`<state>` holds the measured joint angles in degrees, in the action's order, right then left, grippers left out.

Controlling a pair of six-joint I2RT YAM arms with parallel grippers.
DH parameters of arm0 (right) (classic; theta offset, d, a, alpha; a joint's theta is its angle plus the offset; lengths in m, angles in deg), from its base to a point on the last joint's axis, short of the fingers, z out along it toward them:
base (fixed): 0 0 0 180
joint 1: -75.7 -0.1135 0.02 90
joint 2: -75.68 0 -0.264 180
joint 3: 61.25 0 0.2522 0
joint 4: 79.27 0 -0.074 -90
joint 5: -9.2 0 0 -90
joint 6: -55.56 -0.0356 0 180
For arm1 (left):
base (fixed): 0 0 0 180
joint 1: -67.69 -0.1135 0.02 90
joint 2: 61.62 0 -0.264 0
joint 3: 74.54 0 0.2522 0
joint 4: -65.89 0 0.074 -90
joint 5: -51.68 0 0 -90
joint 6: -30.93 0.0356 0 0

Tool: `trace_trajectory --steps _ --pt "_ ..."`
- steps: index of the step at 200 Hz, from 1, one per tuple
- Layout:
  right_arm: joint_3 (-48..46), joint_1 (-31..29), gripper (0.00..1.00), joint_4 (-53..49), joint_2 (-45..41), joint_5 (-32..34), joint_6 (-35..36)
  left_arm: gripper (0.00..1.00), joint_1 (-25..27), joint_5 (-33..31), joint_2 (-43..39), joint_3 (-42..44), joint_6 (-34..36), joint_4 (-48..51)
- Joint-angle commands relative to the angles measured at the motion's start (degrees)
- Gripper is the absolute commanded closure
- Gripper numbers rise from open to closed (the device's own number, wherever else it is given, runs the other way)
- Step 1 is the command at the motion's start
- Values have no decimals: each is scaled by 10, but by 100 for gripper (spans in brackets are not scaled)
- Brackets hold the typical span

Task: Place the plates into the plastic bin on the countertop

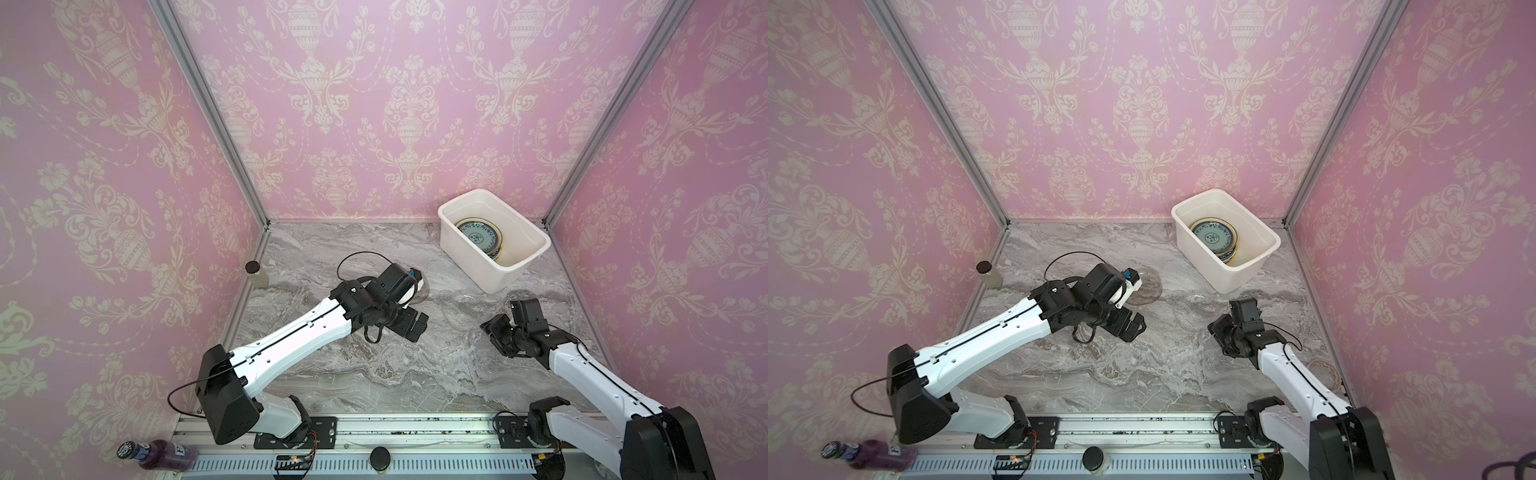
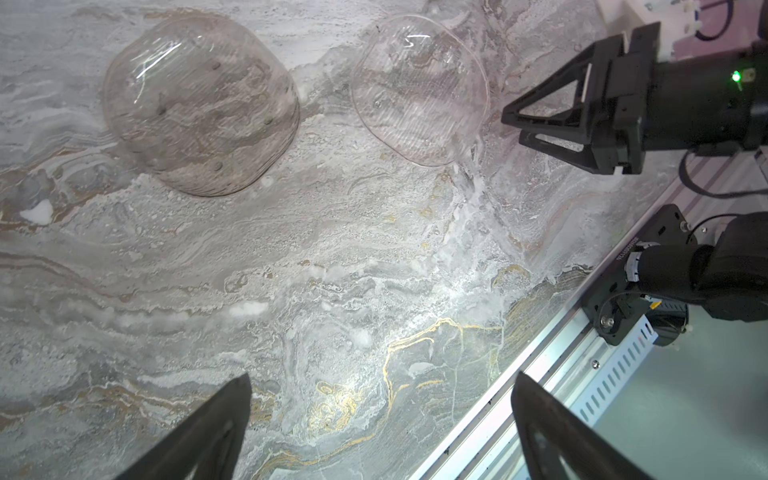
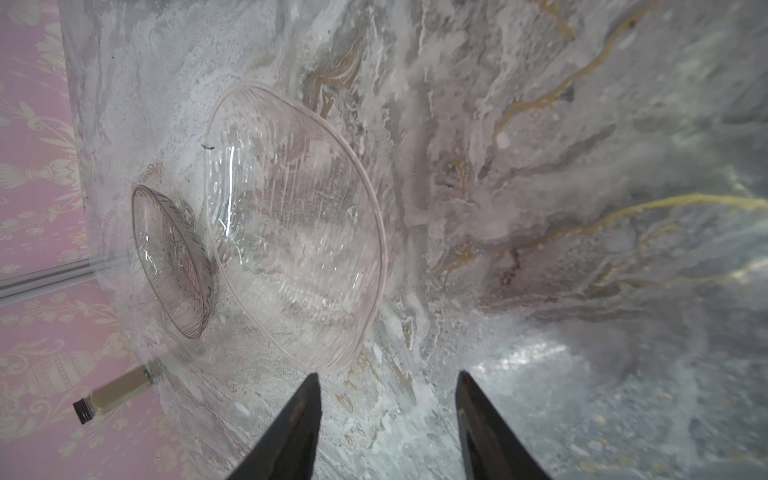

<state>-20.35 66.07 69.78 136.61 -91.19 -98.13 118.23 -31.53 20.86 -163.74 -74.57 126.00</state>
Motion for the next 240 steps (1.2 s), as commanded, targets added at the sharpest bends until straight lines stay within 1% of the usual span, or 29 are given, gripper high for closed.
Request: trace_trajectory --steps 1,21,48,87,116,133,161,177,204,221,240 --pt "-8 9 50 30 15 -11 -23 1 25 -2 23 -30 83 23" --pt "-13 13 51 43 29 -14 -27 1 44 -7 39 -36 106 30" --pt "-17 14 55 63 55 -21 -31 1 62 -11 46 -38 117 23" --pt "-17 14 63 89 82 -29 -40 1 84 -18 43 -27 144 5" --pt "-9 14 64 95 99 -31 -38 1 91 -27 34 -18 151 -8" --pt "-2 14 66 98 113 -33 -33 1 91 -43 27 -16 139 -19" --pt "6 14 70 111 135 -37 -31 1 91 -75 4 -3 109 -64" --pt "13 15 72 110 146 -38 -26 1 91 -130 -10 3 70 -78" --pt "28 14 77 94 151 -38 -5 1 89 -191 -35 12 38 -99" --pt "36 14 81 80 152 -39 13 1 81 -191 -54 25 27 -123" --pt "43 14 85 62 153 -40 35 1 65 -166 -70 36 9 -143"
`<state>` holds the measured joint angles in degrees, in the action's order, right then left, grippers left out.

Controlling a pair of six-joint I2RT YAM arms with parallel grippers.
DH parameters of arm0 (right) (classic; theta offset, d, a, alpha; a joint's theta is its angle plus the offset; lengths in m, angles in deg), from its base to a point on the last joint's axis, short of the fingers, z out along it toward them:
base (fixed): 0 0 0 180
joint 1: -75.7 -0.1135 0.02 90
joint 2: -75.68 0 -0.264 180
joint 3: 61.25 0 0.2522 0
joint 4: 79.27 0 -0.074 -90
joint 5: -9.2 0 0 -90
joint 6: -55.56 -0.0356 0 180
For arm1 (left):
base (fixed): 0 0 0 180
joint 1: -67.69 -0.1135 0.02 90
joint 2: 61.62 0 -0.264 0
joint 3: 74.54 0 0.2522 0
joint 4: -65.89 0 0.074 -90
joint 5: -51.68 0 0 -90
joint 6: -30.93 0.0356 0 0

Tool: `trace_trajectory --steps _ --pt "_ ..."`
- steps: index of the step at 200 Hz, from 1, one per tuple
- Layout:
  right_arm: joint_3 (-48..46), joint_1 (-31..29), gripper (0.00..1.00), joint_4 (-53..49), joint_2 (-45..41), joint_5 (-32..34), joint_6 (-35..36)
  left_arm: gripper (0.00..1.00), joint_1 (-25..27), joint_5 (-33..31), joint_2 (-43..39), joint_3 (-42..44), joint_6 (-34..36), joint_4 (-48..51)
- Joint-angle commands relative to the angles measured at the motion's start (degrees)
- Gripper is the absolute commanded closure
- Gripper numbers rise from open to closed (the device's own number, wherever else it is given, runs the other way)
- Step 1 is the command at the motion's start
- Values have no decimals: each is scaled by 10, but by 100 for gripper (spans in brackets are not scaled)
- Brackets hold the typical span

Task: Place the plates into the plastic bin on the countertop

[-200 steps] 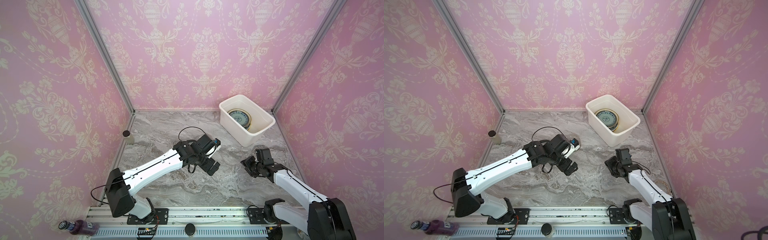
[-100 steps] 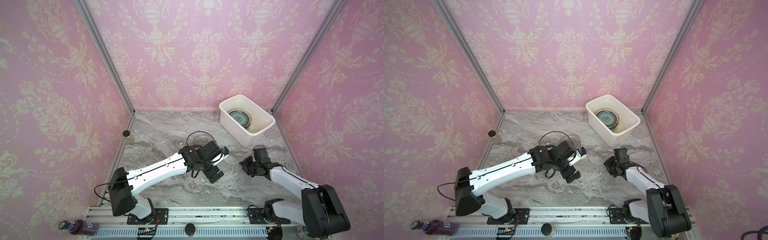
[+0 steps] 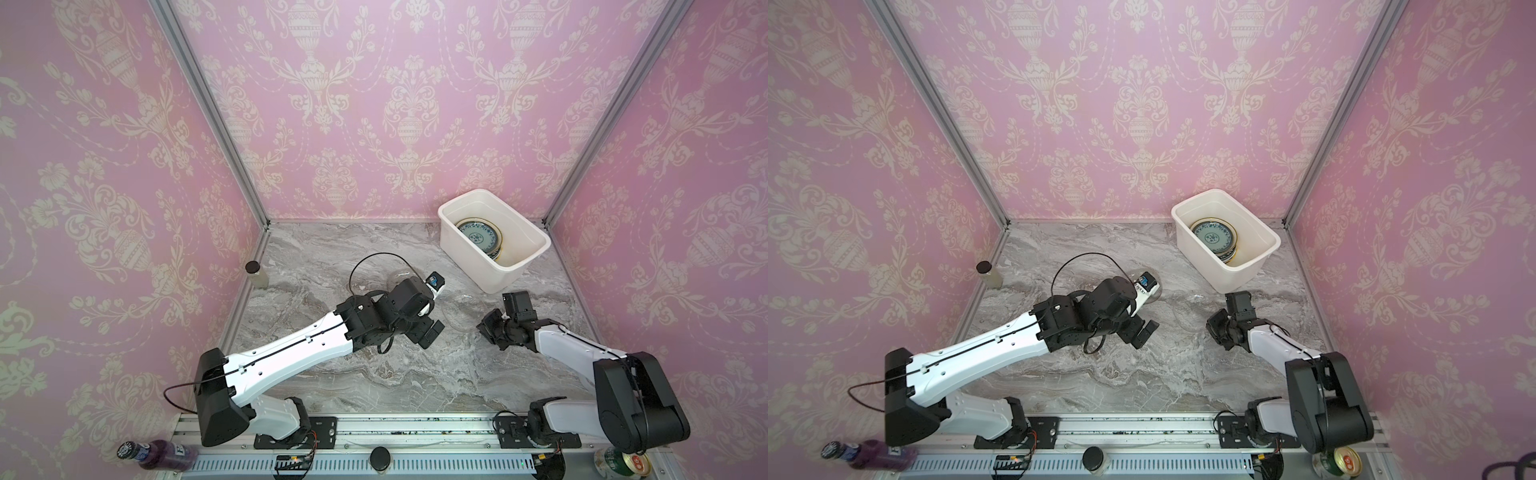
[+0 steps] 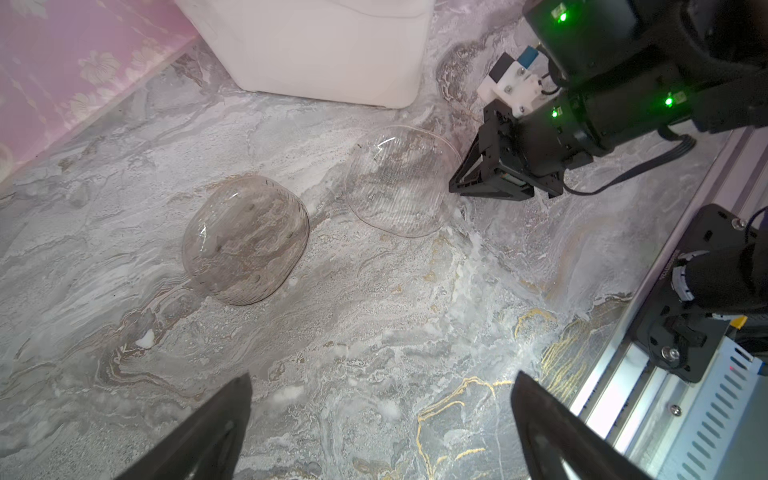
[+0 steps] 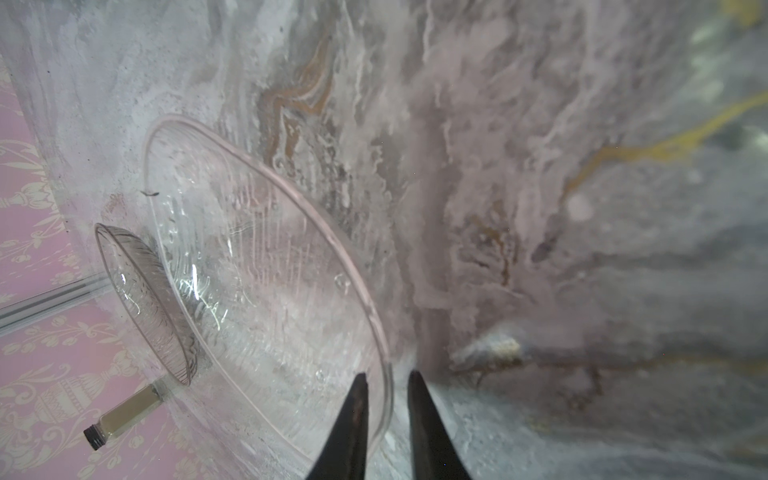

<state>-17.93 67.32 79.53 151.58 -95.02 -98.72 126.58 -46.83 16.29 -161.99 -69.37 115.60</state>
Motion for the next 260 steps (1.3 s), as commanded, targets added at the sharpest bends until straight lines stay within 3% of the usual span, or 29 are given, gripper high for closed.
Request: trace_trajectory --steps 1,47,97,143,202,260 --pt "18 1 85 -36 3 -2 42 1 -20 -12 -25 20 -44 -40" --pt "15 2 92 -35 8 -10 45 1 -76 74 -57 50 -120 -87" --pt "26 1 98 -42 19 -27 56 1 -100 106 -59 45 -133 -65" --pt "56 1 100 -117 -7 -52 126 4 -145 187 -54 58 -207 -65" --pt "67 -9 100 -132 -68 -146 215 9 -195 273 -54 94 -270 -74" --pt "104 -47 100 -121 -86 -202 213 20 -223 326 -18 100 -276 -63"
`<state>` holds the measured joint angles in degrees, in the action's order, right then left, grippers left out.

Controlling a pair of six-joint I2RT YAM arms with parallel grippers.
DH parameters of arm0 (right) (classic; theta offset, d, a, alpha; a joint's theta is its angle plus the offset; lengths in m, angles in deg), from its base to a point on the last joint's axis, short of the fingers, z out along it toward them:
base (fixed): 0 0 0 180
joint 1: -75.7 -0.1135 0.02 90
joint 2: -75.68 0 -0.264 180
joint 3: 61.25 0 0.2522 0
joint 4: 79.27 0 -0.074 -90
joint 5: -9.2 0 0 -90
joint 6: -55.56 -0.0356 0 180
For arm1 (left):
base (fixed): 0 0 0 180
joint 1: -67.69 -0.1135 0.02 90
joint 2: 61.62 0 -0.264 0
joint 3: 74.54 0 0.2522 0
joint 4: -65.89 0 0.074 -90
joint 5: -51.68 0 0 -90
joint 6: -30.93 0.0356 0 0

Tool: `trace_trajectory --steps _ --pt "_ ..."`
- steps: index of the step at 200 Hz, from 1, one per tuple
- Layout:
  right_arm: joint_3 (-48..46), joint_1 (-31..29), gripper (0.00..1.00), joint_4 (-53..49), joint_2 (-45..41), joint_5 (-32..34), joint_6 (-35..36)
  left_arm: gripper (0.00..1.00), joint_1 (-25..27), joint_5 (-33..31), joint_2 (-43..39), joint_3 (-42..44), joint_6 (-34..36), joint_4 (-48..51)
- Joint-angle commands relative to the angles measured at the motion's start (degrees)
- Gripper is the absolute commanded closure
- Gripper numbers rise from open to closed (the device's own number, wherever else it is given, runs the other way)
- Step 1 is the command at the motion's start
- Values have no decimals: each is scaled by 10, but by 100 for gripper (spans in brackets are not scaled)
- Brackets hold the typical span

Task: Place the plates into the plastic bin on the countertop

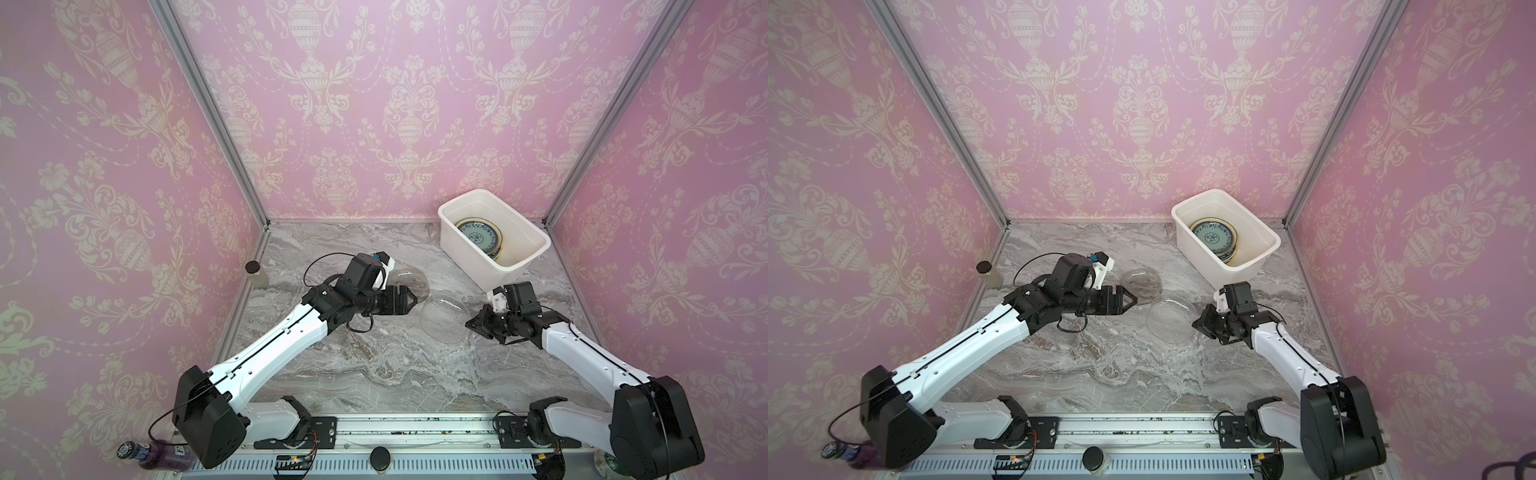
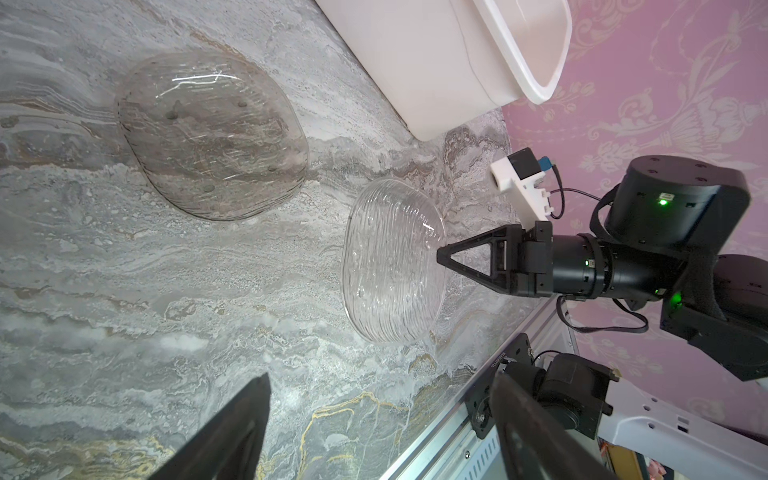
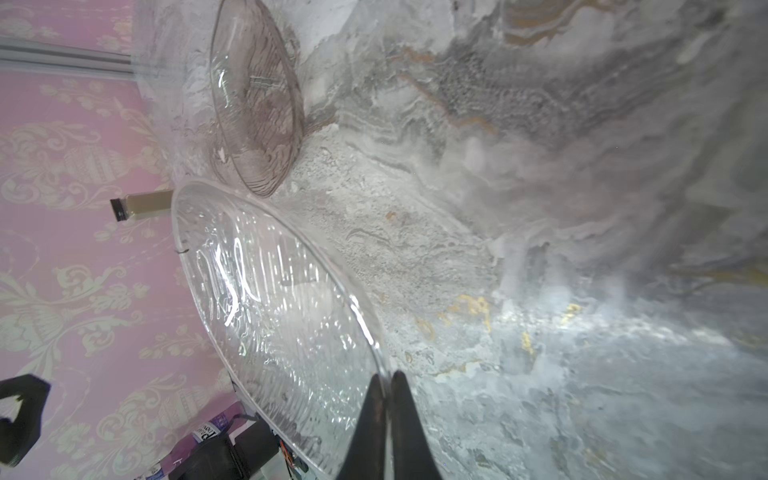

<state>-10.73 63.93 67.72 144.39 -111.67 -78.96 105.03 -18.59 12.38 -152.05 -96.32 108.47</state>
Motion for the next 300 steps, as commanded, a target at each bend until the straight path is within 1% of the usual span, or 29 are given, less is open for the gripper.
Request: trace_trajectory --steps 1,29,58,73,90,102,115,129,157,208,215,232,236,252,266,282,300 --pt "34 -14 100 -4 -14 -35 16 21 -7 45 22 -1 -7 9" --pt "54 -28 100 -6 -16 -47 6 26 -8 59 53 -22 19 25" --pt "69 -36 100 -1 -18 -54 -5 31 -7 28 77 -45 62 65" --pt "73 -39 100 2 -17 -56 -8 35 -7 18 85 -50 69 71" --pt "75 -41 100 4 -14 -57 -10 41 -7 22 95 -53 66 64" --pt "74 -44 100 10 -13 -58 -14 49 -8 25 102 -53 63 59" --pt "73 -46 100 17 -12 -60 -19 54 -8 29 107 -55 59 54" --pt "74 -48 100 17 -10 -62 -19 64 -7 29 111 -55 54 49" --pt "73 -50 100 14 -10 -59 -16 79 -7 29 112 -55 51 45" --pt "75 -51 100 17 -11 -57 -19 100 -7 31 109 -51 35 36" --pt "77 -51 100 18 -11 -57 -20 100 -8 31 106 -50 30 32" --pt "80 -51 91 27 -11 -63 -20 100 -7 29 100 -46 7 22" --pt "81 -51 89 31 -11 -66 -19 100 -7 30 98 -44 0 18" --pt "86 -53 72 39 -12 -71 -13 100 -7 36 89 -36 -39 -7" --pt "86 -55 64 52 -12 -79 -11 100 -7 42 81 -27 -71 -30" --pt "86 -58 63 64 -11 -79 -13 100 -7 47 76 -23 -97 -51" --pt "89 -60 68 72 -13 -70 -17 100 -6 50 75 -25 -110 -54"
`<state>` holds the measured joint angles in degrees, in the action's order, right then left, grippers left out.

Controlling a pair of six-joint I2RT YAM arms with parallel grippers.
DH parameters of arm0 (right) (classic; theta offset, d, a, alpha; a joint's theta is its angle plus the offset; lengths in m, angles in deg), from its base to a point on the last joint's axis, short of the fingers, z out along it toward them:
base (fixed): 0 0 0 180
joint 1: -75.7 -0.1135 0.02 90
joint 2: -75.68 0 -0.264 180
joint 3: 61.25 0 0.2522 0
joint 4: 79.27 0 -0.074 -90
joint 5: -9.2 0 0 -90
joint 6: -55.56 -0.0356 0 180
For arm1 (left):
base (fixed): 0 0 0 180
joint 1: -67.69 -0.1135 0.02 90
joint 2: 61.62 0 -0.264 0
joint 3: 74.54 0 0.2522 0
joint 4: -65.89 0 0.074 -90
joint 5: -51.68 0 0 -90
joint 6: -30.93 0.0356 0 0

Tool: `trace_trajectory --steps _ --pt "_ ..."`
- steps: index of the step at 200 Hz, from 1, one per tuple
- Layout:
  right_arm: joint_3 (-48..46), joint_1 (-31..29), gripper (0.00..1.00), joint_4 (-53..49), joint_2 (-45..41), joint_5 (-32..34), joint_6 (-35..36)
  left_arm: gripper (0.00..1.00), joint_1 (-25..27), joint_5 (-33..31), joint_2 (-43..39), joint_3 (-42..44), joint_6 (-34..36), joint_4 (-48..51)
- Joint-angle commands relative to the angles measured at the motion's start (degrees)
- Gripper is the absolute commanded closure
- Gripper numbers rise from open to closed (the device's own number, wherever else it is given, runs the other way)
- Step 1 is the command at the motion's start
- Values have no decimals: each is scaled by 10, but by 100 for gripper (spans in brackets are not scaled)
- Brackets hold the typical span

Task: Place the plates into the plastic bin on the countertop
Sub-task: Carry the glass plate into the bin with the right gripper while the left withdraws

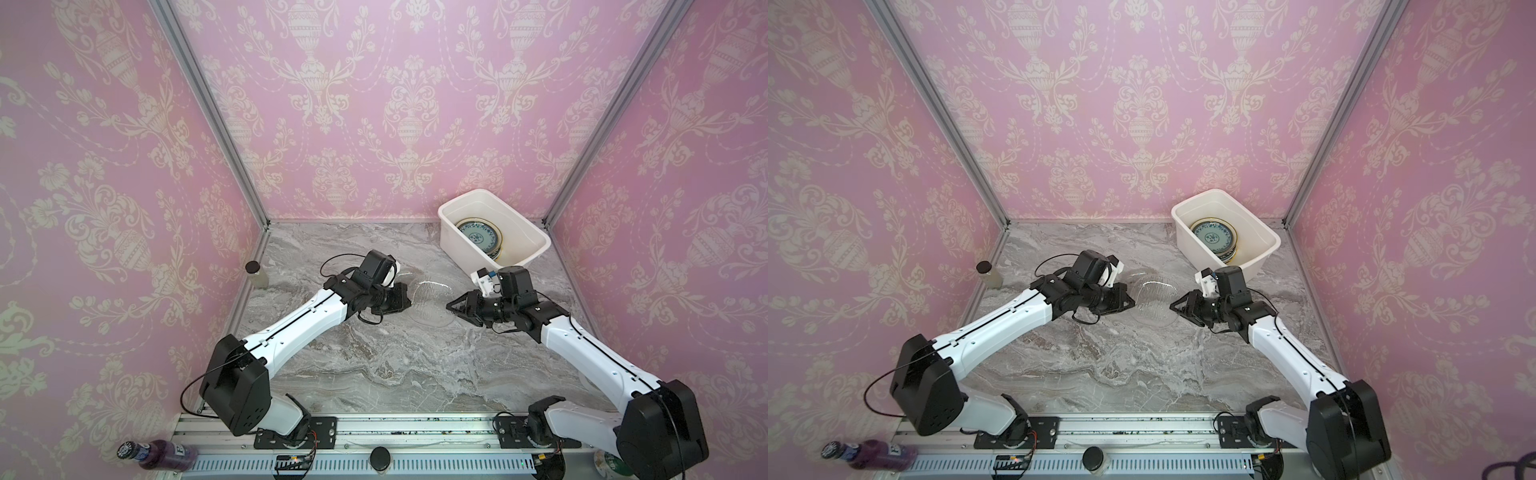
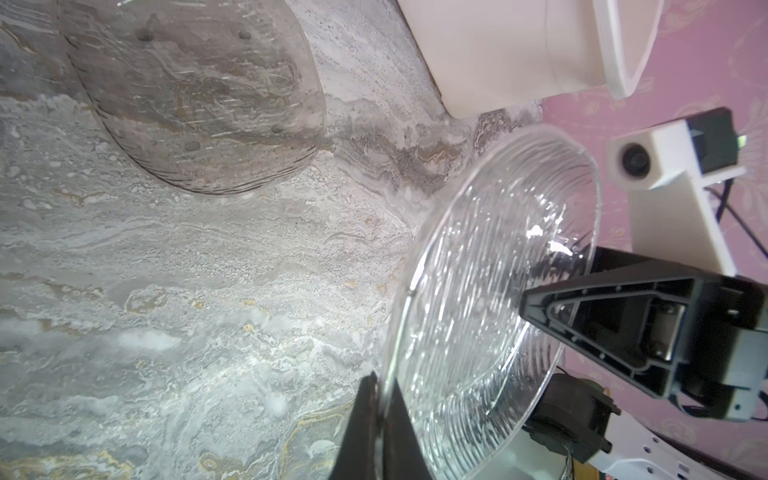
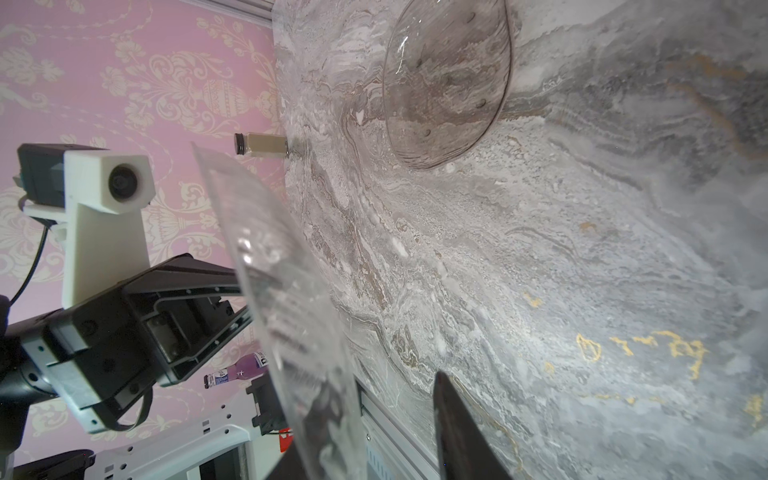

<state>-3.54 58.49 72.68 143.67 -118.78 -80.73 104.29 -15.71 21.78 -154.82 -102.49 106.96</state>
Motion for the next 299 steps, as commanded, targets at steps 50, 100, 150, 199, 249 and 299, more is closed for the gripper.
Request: trace_trajectory --steps 50,100,150,199,249,299 --pt "24 -6 82 23 -24 64 10 100 2 26 -24 3 -45 -25" --pt "36 -7 95 20 -13 72 18 100 2 31 -22 -1 -47 -23" --pt "83 -5 100 -51 -16 107 40 58 3 8 -45 -12 -30 -49" --pt "173 36 100 -99 15 121 35 27 2 -35 -95 -15 44 -95" --pt "276 92 100 -52 78 143 -30 12 2 -53 -111 -55 146 -106" --pt "304 154 100 76 163 178 -153 1 3 -9 -31 -146 182 -72"
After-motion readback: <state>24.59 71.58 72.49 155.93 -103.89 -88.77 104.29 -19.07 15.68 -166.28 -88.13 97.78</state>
